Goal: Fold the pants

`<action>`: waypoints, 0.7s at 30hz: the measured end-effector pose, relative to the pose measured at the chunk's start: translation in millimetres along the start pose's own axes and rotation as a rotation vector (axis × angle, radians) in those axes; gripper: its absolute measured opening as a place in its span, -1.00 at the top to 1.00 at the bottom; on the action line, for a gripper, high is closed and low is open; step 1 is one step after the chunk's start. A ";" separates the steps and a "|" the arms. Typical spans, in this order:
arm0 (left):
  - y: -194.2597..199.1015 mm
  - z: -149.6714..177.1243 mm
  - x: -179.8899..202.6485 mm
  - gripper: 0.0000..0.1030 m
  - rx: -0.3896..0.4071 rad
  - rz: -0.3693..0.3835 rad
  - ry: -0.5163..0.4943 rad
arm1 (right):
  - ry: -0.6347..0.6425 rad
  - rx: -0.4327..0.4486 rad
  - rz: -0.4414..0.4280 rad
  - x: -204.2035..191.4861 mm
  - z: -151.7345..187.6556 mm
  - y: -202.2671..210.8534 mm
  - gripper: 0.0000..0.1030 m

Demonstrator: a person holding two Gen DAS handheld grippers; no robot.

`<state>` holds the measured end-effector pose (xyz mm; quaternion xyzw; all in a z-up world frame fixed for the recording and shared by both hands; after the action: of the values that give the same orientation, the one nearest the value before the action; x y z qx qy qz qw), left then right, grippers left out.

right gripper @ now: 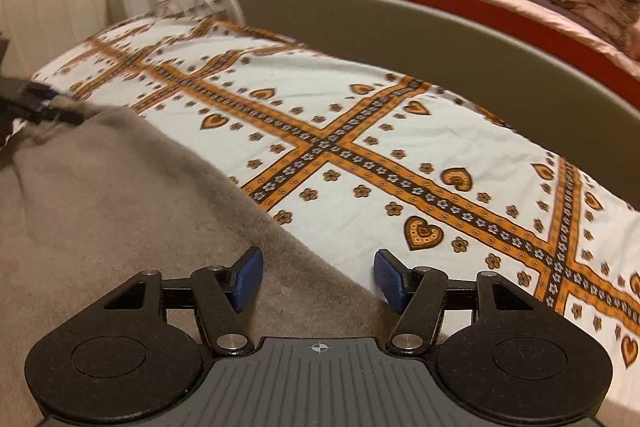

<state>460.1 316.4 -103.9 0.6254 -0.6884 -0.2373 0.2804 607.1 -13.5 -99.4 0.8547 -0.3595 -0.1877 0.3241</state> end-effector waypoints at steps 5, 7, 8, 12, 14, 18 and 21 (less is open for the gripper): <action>-3.5 3.7 2.4 0.40 0.044 -0.003 -0.031 | -0.025 -0.029 -0.043 0.5 0.3 -4.6 0.32; 2.7 -1.5 4.9 0.54 0.070 0.001 -0.033 | -0.054 -0.020 -0.053 -2.1 -5.3 1.1 0.82; 8.8 -4.0 8.9 0.59 0.088 -0.003 -0.063 | -0.046 -0.011 -0.038 -5.3 -8.4 6.7 0.88; 45.9 -13.1 16.9 0.64 0.191 0.032 -0.103 | 0.003 0.044 -0.023 -20.8 -13.6 41.7 0.89; 74.6 -15.7 21.3 0.66 0.261 0.070 -0.118 | 0.008 0.075 -0.024 -28.7 -15.8 66.6 0.90; 127.9 -8.8 32.7 0.66 0.349 0.119 -0.136 | 0.106 0.128 -0.009 -61.4 -11.2 124.1 0.90; 168.2 8.5 46.3 0.67 0.398 0.135 -0.144 | 0.186 0.147 -0.005 -96.9 5.7 166.8 0.90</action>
<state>329.1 287.8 8.0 0.6024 -0.7802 -0.1214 0.1169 456.7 -33.2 20.0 0.8908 -0.3386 -0.0816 0.2919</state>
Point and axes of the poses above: each gripper's, at about its wrist camera, not at the fingertips, and y roughly against the way its jaws point, x to its right, z to its underside, the point moved 5 cm from there along -y, roughly the way its jaws point, and after that the axes turned 3 degrees about x, right-handed, at the moved point
